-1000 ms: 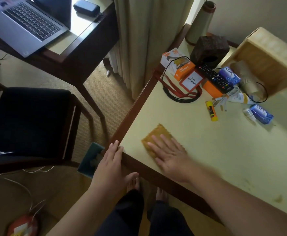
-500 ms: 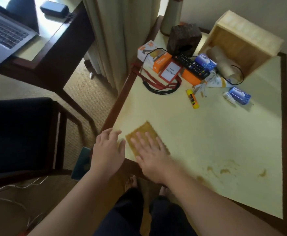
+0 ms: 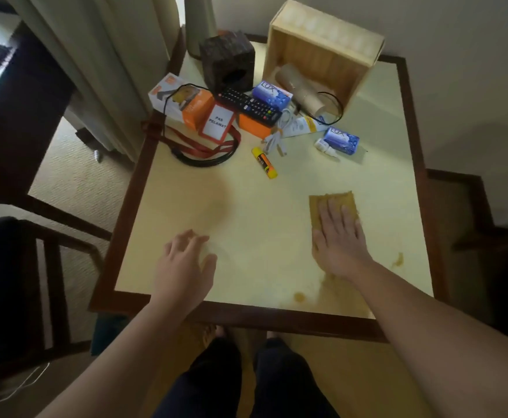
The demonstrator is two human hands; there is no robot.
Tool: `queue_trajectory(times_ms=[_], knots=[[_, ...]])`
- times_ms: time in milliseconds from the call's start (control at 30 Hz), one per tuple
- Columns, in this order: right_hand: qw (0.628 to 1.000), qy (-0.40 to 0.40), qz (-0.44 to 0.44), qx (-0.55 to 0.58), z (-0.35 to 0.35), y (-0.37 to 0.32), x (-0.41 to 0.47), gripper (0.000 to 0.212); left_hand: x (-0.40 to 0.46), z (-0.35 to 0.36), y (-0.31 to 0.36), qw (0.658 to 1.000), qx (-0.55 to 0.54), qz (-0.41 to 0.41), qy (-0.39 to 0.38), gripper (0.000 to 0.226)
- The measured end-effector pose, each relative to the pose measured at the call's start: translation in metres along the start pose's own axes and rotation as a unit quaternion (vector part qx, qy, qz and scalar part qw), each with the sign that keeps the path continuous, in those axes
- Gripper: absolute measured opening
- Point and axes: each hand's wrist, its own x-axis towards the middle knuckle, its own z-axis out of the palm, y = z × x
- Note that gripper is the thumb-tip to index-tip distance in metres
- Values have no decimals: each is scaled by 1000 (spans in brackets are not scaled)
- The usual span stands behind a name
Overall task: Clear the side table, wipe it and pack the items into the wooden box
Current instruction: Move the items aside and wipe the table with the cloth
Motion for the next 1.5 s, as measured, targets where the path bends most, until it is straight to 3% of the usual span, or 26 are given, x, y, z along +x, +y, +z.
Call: queue_trajectory(times_ms=[133, 200, 433, 533, 733, 867, 933, 1133, 1300, 1400, 1500], knots=[[992, 4, 113, 63, -2, -39, 19, 64, 1, 9, 18, 1000, 26, 4, 5, 42], [991, 3, 110, 72, 2, -53, 18, 64, 4, 13, 25, 1000, 28, -1, 6, 46], [991, -25, -129, -26, 21, -18, -27, 61, 15, 30, 47, 1000, 23, 10, -9, 56], [985, -25, -163, -58, 14, 30, -37, 59, 20, 36, 51, 999, 31, 4, -7, 59], [999, -13, -41, -18, -22, 95, 2, 60, 19, 37, 49, 999, 32, -4, -15, 60], [997, 18, 65, 25, -23, 63, 34, 61, 18, 40, 48, 999, 32, -5, -14, 60], [997, 24, 69, 39, -22, 36, 41, 62, 16, 41, 48, 999, 33, -2, -13, 60], [989, 1, -141, -42, -6, -33, 36, 62, 13, 35, 51, 999, 30, -14, -27, 60], [923, -53, -359, -129, 8, -49, 13, 57, -2, 31, 39, 1000, -7, -27, -4, 62], [909, -68, -384, -148, 2, -43, 24, 55, -12, 22, 24, 998, -22, -56, 19, 63], [929, -46, -341, -133, -4, -55, 37, 54, -19, 12, 1, 995, -19, -81, 53, 64]])
